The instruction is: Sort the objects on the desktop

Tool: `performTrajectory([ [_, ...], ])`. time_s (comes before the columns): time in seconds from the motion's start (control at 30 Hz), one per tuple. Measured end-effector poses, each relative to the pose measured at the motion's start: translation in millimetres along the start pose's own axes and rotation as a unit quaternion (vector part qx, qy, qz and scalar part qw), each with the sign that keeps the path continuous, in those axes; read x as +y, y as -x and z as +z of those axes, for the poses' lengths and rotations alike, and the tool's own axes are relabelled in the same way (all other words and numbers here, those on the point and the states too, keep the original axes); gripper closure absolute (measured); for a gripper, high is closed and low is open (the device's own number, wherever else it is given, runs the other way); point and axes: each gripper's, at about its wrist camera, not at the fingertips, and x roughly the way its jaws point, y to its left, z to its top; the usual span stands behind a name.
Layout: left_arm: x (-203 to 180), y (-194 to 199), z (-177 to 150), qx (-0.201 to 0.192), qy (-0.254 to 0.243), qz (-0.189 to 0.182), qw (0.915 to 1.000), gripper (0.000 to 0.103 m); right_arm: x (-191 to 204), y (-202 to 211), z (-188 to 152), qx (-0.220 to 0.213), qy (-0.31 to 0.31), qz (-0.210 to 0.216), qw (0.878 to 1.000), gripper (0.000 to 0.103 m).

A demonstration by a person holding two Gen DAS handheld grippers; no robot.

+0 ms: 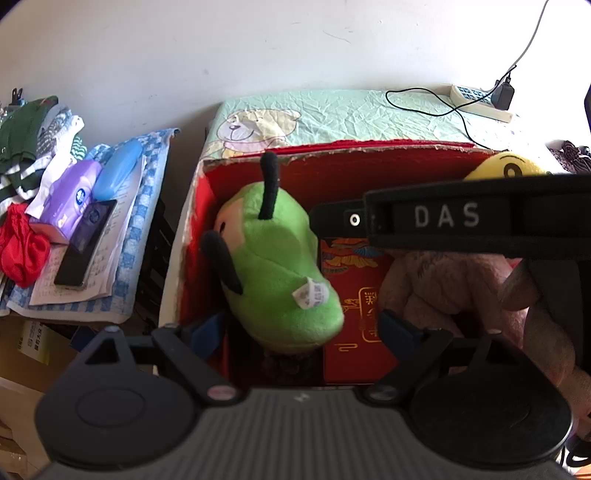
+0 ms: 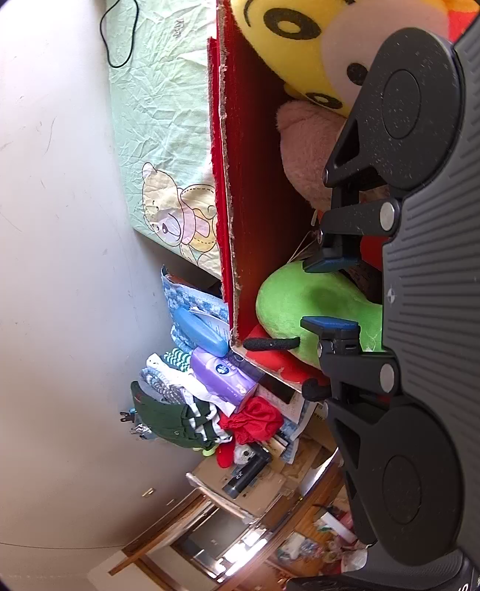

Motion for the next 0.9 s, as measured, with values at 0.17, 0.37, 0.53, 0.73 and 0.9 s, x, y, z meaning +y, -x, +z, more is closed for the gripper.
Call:
performTrajectory([
  [0.17,-1.0,0.5,-1.5,-0.004,0.001,0.001,1.0,0.011,1.2,-0.5,-0.8,0.0,0.007,-0.004,1.0,0.073],
  [0.37,-0.8,4.1,-4.9,-0.007,0.006,0.0,1.0,0.011,-0.8,-0.5,-0.4,-0.002,0.003,0.004,1.0,0.074],
  [0.53,-2.7,13.0,-6.0,-0.014,0.008,0.014,0.9998,0.009,-2.5,6.4,-0.9,-0.022,-0.002,0.014,1.0,0.073],
  [0.73,-0.9,28.9,-6.6,-0.019,0.021,0.027,0.9992,0.007,2.9,23.3,-12.7,-0.038,0.016,0.012,0.999,0.073],
  [0.9,-10.3,50.1,-9.0,-0.035,0.027,0.042,0.9981,0.005,-1.1,58.7,-25.2,-0.063,0.004,0.033,0.997,0.073],
])
